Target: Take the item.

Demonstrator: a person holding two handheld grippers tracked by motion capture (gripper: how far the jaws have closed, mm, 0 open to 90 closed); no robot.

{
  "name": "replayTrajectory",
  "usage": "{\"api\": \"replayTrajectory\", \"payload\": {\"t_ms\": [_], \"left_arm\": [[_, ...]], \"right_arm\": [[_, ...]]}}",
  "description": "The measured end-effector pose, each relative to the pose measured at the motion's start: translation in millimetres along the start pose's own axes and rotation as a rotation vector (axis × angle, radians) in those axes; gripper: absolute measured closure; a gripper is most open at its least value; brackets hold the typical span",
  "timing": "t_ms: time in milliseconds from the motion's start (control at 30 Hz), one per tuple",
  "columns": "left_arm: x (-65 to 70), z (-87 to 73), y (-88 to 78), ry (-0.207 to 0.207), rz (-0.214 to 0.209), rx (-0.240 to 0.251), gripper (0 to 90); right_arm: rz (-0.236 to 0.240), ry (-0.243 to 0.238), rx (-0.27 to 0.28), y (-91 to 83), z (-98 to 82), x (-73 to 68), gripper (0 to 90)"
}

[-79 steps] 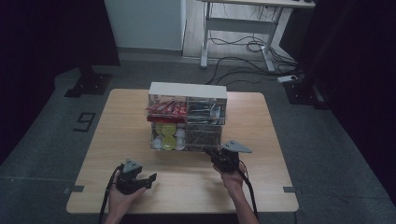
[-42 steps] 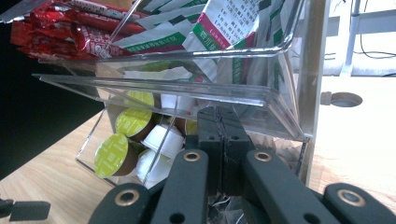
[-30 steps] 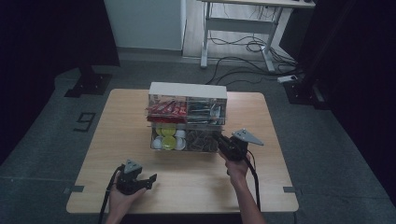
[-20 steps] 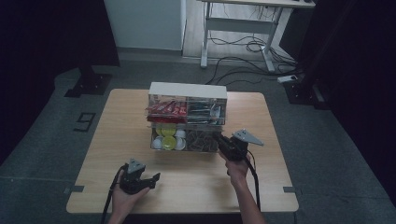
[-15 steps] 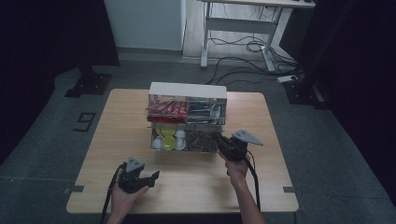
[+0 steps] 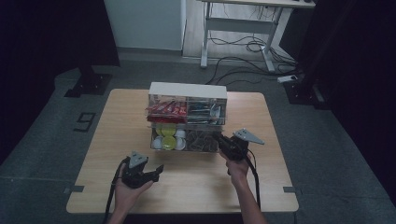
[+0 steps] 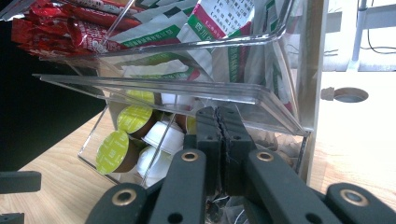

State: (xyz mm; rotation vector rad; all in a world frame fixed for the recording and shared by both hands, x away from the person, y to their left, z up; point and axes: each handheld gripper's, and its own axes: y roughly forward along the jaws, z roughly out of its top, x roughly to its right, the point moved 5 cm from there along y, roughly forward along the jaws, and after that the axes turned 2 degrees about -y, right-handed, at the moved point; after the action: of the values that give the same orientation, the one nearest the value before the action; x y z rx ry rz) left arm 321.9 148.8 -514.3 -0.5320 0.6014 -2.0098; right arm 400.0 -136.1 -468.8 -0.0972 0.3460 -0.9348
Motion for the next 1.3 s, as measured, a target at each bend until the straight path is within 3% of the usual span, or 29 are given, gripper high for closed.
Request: {"api": "replayTrajectory", "payload": {"t_ms": [200,633,1300], "left_arm": [[8.8,14.2,7.0,0.024,0.003,0.007,28.3],[5.0,29.3,18.5,0.019,0.057,0.013,28.3],[2.9,48.6,47.7,0.026,0.095,0.029,28.6]], "right_arm": [[0.0,0.001,0.003,-1.4,1.2,-0.2,86.8],[0.0,-0.001,0.003,-2.7,2.5,-1.4,86.5],[0.01,-0.002,0.006,-4.5,4.3,-4.2,86.4]]}}
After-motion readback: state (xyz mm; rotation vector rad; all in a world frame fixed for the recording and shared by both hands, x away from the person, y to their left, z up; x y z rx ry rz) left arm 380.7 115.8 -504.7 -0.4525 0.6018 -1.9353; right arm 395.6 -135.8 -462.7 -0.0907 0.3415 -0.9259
